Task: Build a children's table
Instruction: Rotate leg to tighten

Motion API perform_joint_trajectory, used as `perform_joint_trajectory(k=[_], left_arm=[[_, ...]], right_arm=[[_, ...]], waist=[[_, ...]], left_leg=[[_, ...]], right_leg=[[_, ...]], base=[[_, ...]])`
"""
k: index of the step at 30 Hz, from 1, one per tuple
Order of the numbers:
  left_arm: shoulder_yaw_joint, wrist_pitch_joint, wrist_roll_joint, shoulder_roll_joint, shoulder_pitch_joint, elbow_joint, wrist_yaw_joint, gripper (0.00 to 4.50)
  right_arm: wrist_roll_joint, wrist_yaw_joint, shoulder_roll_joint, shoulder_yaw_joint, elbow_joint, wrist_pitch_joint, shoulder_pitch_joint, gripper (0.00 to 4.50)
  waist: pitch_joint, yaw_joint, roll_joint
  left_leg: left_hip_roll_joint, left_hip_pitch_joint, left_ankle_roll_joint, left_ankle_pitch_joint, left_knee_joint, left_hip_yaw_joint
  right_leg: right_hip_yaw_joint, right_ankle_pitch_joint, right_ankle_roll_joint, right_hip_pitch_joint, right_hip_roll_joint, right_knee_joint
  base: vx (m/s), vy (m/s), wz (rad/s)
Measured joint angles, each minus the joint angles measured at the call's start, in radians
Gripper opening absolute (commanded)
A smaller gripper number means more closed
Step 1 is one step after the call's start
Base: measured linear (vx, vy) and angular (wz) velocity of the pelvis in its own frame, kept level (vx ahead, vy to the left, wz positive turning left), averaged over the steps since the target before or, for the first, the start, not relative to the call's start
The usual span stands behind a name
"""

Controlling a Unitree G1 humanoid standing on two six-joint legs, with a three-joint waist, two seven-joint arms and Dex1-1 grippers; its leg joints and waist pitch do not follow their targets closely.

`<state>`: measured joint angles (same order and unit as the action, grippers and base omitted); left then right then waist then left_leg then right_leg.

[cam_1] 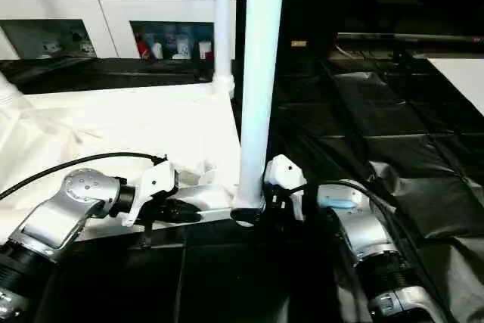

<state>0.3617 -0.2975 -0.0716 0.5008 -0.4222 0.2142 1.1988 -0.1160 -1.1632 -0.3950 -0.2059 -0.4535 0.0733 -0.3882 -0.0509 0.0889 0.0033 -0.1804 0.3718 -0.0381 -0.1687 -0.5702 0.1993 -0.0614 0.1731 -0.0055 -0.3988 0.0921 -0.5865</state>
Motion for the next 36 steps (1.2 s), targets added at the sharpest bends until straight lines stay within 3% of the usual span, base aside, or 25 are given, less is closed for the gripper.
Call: perform_joint_trajectory(k=[7,17,21,25,31,36], left_arm=[[0.000,-0.001,0.000,0.001,0.000,0.000,0.001,0.00],[-0.001,-0.008,-0.001,0.003,-0.001,0.001,0.001,0.00],[-0.015,-0.024,0.000,0.003,-0.001,0.010,-0.009,0.00],[-0.041,-0.049,0.023,-0.058,-0.020,0.053,-0.111,0.00],[-0.048,-0.104,0.068,-0.156,-0.048,0.085,-0.261,0.00],[-0.082,-0.184,0.097,-0.294,-0.087,0.149,-0.434,0.00]], right_arm=[[-0.007,-0.005,0.001,-0.003,-0.006,-0.004,-0.001,2.77],[-0.009,-0.004,0.008,-0.002,-0.022,-0.001,-0.006,2.72],[-0.009,0.047,0.052,0.015,-0.060,0.014,-0.010,2.72],[0.003,0.259,0.153,0.068,-0.122,0.019,-0.018,2.72],[0.029,0.501,0.249,0.124,-0.140,-0.043,-0.027,2.71],[0.066,0.792,0.356,0.193,-0.217,-0.075,-0.084,2.70]], waist=[[0.000,0.000,0.000],[0.000,0.000,-0.001],[0.001,-0.007,-0.003],[0.001,-0.021,-0.004],[0.002,-0.027,-0.005],[0.004,-0.028,-0.005]], left_leg=[[0.000,0.000,0.000,0.000,-0.005,0.000],[0.000,0.000,0.000,0.000,-0.006,-0.001],[-0.001,-0.002,0.000,0.000,-0.006,-0.001],[-0.001,-0.003,-0.001,0.000,-0.006,-0.001],[0.000,-0.004,-0.002,0.001,-0.006,-0.001],[0.001,-0.006,-0.002,0.001,-0.008,-0.002]], right_leg=[[0.000,0.000,0.001,-0.001,0.000,-0.007],[0.001,0.000,0.001,0.000,0.000,-0.008],[0.000,0.000,0.001,0.000,0.000,-0.010],[0.000,0.001,0.002,-0.001,0.000,-0.009],[0.001,0.002,0.004,0.002,0.001,-0.008],[0.001,0.003,0.005,0.004,0.002,-0.005]], base=[[0.000,0.000,0.00],[0.000,0.000,0.00],[0.000,0.000,0.00],[0.000,0.000,0.00],[0.000,0.000,0.00],[0.000,0.000,0.00]])
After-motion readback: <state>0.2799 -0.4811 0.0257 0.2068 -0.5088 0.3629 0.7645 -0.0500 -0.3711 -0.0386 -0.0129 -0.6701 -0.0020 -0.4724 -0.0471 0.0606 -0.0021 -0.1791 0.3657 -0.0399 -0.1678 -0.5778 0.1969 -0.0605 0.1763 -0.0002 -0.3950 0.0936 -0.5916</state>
